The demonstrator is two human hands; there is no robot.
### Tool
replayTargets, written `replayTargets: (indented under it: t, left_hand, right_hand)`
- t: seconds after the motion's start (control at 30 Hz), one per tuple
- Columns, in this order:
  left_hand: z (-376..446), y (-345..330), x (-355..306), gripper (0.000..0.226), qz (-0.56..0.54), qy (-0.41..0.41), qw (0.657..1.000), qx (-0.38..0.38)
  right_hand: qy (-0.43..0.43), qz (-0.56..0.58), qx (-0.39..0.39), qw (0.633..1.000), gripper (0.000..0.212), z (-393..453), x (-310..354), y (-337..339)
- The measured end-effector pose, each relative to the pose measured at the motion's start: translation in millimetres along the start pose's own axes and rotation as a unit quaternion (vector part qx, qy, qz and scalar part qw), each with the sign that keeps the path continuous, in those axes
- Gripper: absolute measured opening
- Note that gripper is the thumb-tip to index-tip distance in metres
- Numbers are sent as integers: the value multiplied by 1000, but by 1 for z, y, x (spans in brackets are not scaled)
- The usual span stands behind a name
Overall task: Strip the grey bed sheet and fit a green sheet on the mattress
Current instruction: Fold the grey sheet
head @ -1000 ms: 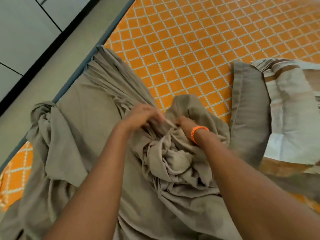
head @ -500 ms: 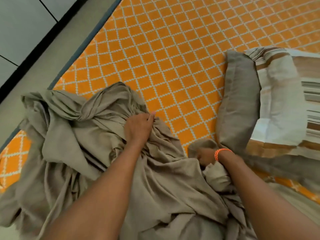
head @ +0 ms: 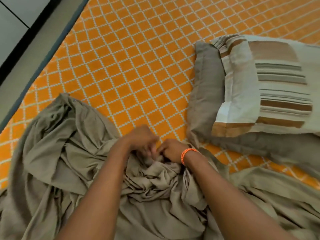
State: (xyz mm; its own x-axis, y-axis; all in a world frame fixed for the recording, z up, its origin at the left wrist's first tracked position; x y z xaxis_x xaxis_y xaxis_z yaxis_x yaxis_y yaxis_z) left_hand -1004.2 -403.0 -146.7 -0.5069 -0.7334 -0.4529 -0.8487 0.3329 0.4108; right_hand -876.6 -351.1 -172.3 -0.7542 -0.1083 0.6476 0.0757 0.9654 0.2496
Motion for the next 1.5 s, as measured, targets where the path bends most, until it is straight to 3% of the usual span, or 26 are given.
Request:
replayTargets:
  t: [0.03,0.07,0.1,0.13,0.17,0.2,0.27,0.3,0.33,0.37,0.43,0.5,0.53,0.6,0.63,0.7,0.77,0.8,0.87,0.93,1.0,1.03,1.1,1.23,1.33,1.5]
  left_hand:
    - [-4,24,3,48,17,-31,981,-192]
    - [-15,40,6,52,61,-32,936,-346]
    - [-20,47,11,52,123,-4,897,-425]
    - [-17,43,12,49,172,38,893,-413]
    - [-8,30,13,44,224,76,916,-325]
    - [2,12,14,39,276,105,937,-188]
    - [9,-32,4,36,314,121,937,94]
    - [8,-45,-6,35,317,120,927,164]
    - [9,-49,-19,34,318,113,927,163]
    - [14,-45,-31,34,316,103,937,105]
    - [22,-23,-71,38,265,59,956,-108]
    - [21,-3,-119,41,99,-18,959,-264]
    - [22,1,-144,41,-11,-55,958,-280]
    - [31,-2,-195,42,-181,-112,944,-252]
    - [38,-7,-220,45,-236,-132,937,-222]
    - [52,-20,-263,67,-295,-139,934,-146]
    - [63,-37,-295,91,-338,-129,929,-79]
    - [66,-44,-306,95,-362,-125,922,-66]
    - [75,-52,-317,103,-386,-96,913,-91]
    - [73,-58,-325,87,-412,-83,900,-111]
    - [70,-62,-331,57,-444,-100,885,-98]
    - [68,-62,-333,50,-459,-117,876,-89]
    - [63,-56,-331,45,-488,-147,857,-74]
    - [58,-21,-309,45,-522,-194,825,-94]
    - [51,23,-268,42,-537,-209,806,-134]
    - [41,103,-168,52,-572,-206,772,-186]
  right_hand:
    - [-24,-21,38,999,48,-3,-2,-2]
    - [-38,-24,57,997,47,-7,-2,-1]
    - [-36,-18,45,998,45,-9,1,4]
    - [-19,-13,-5,1000,42,-10,5,15]
    - [7,-11,-83,996,38,-13,9,29]
    - [39,1,-166,985,33,-16,13,43]
    - [113,58,-302,945,26,-31,14,71]
    - [155,83,-359,917,24,-42,15,83]
    - [196,96,-417,882,21,-56,17,95]
    - [228,100,-477,843,19,-71,18,106]
    - [259,111,-577,767,18,-99,14,129]
    - [268,134,-615,729,18,-119,11,145]
    - [274,141,-616,725,18,-127,11,151]
    - [279,156,-627,710,17,-147,13,163]
    - [277,174,-657,679,18,-162,12,172]
    - [237,248,-756,557,19,-195,-2,191]
    - [116,324,-836,428,14,-221,-36,207]
    - [33,370,-847,381,13,-231,-58,212]
    - [-106,516,-789,317,48,-233,-109,216]
    - [-85,649,-689,312,92,-220,-144,228]
    - [59,735,-597,316,111,-201,-154,246]
    - [92,746,-577,320,113,-196,-156,252]
    - [108,725,-585,348,112,-185,-159,263]
    - [147,685,-602,384,87,-166,-121,272]
    - [164,671,-593,414,93,-134,-70,265]
    - [217,622,-543,520,75,-63,42,256]
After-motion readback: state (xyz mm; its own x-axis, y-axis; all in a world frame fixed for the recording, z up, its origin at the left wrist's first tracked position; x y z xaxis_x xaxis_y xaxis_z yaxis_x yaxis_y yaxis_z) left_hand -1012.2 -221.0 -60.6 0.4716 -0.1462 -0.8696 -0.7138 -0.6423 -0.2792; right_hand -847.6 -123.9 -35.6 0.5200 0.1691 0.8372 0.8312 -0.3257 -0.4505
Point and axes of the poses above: each hand's wrist, its own z-axis towards the middle knuckle, its own y-axis out of the back of the hand, x = y × z, the point moved 5 cm from there along z, towards the middle knuckle, and after that the axes turned 11 degrees about z, right-handed, at the moved point
